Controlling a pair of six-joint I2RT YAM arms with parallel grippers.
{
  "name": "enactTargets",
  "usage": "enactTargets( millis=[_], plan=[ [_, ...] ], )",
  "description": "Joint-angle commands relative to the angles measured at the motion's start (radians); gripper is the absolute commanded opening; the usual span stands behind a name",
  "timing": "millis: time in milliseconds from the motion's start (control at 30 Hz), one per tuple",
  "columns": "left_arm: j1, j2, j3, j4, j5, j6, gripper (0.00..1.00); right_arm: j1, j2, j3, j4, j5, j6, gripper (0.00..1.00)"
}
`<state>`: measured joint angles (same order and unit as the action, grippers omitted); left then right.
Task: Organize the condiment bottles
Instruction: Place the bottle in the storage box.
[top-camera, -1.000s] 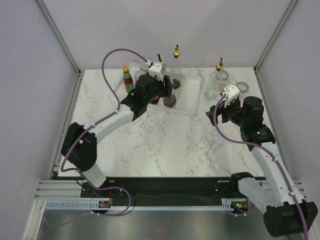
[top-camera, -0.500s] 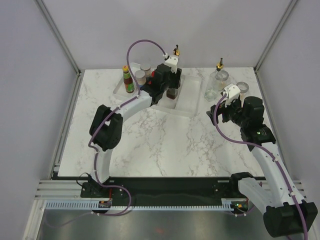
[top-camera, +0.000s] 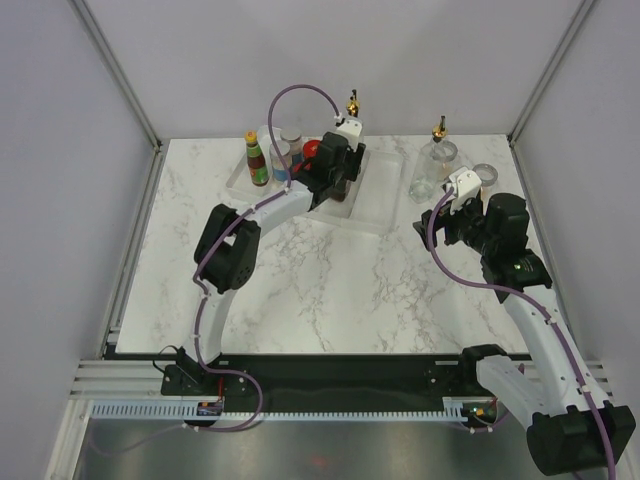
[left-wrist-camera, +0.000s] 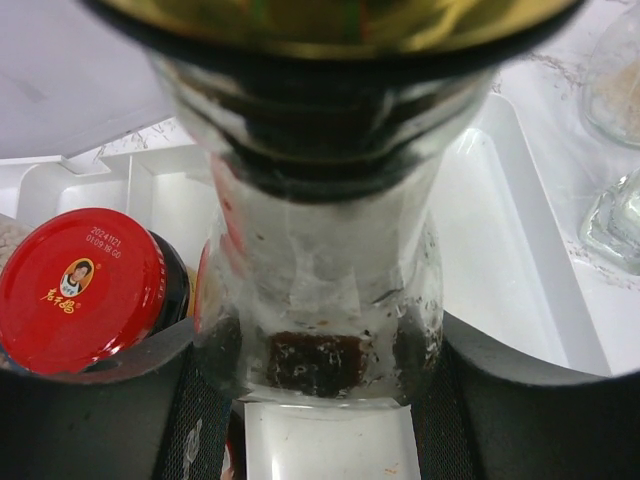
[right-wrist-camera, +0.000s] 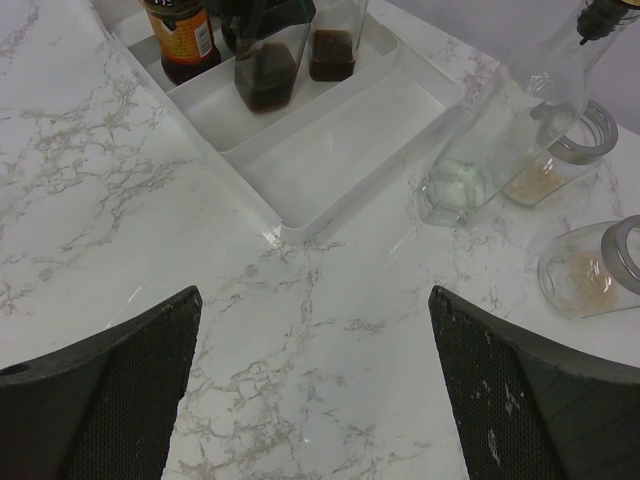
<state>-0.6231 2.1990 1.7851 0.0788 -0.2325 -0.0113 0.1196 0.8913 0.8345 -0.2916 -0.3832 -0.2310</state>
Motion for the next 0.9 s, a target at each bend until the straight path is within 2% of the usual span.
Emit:
enactTargets(
  millis=[0,100,133,300,433,567,867],
  plan=[
    [0.0,-0.021,0.046,0.101,-0.013,0.019,0.12,-0.005,-0.012,-0.002,0.039,0.006,0.013,0.98],
    [0.002,-0.03,0.022,0.11,-0.008,-0.009,0.26,-0.005,-0.011,-0.003,0.039,0.004,0.012,0.98],
    [0.0,-0.039,0.002,0.114,-0.008,-0.016,0.38,-0.005,-0.011,-0.003,0.039,0.004,0.01,0.98],
    [0.0,-0.082,-0.067,0.144,-0.014,-0.032,0.67,-0.006,-0.012,-0.003,0.039,0.004,0.01,0.98],
    [0.0,-0.125,-0.128,0.154,0.001,-0.036,0.78,-0.005,-0.012,-0.005,0.04,-0.002,0.009,0.98],
    [0.002,-0.174,-0.173,0.161,0.027,-0.044,0.99,-0.005,-0.015,-0.005,0.04,0.0,0.007,0.98],
    [-0.001,-0.329,-0.263,0.162,0.104,-0.068,1.0,-0.006,-0.026,-0.011,0.043,-0.003,-0.007,0.98]
  ],
)
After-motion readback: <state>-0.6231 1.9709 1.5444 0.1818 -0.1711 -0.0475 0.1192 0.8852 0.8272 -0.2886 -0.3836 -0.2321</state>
